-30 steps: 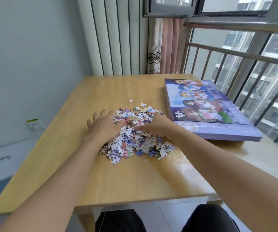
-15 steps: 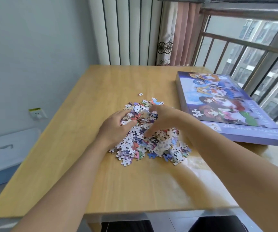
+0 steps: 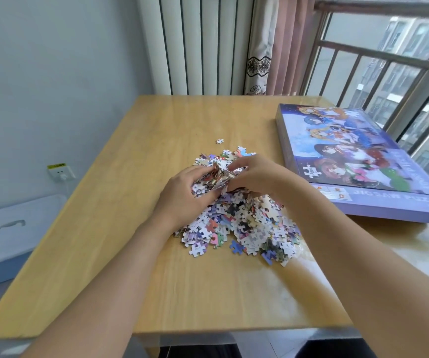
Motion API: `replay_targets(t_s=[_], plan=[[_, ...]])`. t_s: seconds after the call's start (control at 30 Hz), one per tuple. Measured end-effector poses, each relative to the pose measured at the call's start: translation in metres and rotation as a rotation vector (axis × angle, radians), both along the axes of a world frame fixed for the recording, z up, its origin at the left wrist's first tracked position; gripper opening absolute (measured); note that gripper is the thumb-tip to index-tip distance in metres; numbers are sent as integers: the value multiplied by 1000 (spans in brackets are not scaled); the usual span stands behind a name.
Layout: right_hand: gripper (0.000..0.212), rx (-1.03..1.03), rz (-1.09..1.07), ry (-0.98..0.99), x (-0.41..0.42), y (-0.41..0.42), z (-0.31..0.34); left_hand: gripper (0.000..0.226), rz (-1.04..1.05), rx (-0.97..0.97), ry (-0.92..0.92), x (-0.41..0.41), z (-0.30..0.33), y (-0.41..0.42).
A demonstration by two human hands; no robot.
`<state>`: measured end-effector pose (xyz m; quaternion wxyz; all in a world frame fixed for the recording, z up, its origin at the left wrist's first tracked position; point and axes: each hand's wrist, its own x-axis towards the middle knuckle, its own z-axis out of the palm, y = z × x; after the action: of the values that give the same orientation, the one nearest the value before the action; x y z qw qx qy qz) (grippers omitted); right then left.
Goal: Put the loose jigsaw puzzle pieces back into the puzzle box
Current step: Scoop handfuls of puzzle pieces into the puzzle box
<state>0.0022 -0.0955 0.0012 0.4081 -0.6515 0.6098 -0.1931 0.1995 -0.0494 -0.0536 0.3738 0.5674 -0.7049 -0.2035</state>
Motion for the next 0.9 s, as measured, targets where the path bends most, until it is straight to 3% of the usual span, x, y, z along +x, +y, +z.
replay_targets(t_s=[0.13, 0.2, 0.3, 0.5, 0.67, 0.77, 0.9], plan=[[33, 223, -36, -304, -5, 6, 9, 51, 0, -17, -34, -2, -1, 1], [48, 308, -89, -392, -3, 9, 15, 50, -18, -16, -40, -4, 0, 3], [68, 276, -83, -215, 5, 12, 19, 50, -70, -3, -6, -8, 5, 6], [48, 299, -81, -97, 15, 9, 24, 83, -90, 102, 20, -9, 10, 10], [43, 311, -87, -104, 21, 7, 25, 97, -100, 158, 17, -10, 9, 8], [50, 310, -51, -28, 30, 4, 30, 107, -113, 143, 17, -12, 7, 8], [29, 303, -74, 29, 37, 0, 28, 121, -95, 41, 106, -13, 8, 12]])
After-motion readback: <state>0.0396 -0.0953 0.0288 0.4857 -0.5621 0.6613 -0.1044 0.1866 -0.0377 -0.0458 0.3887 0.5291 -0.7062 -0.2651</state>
